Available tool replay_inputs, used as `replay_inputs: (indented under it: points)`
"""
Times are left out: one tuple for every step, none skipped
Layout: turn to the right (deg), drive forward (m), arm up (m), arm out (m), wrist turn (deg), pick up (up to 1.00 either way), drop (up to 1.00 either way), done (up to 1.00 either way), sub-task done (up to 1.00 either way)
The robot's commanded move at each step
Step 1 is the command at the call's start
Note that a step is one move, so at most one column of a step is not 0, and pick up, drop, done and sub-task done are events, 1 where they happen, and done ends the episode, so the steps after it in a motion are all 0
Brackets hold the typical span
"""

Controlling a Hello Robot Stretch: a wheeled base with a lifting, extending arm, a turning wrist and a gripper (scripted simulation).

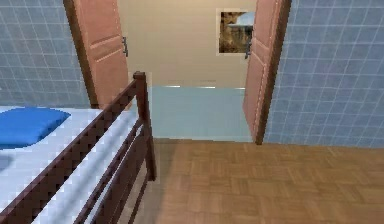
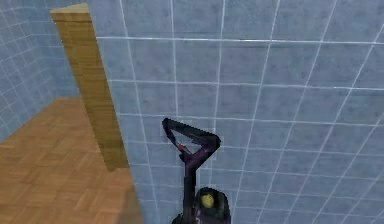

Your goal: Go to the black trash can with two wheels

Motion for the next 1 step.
replay_inputs:
  points:
    - [0.0, 1.00, 0.00, 0.00, 0.0, 0.00, 0.00, 0.00, 0.00]
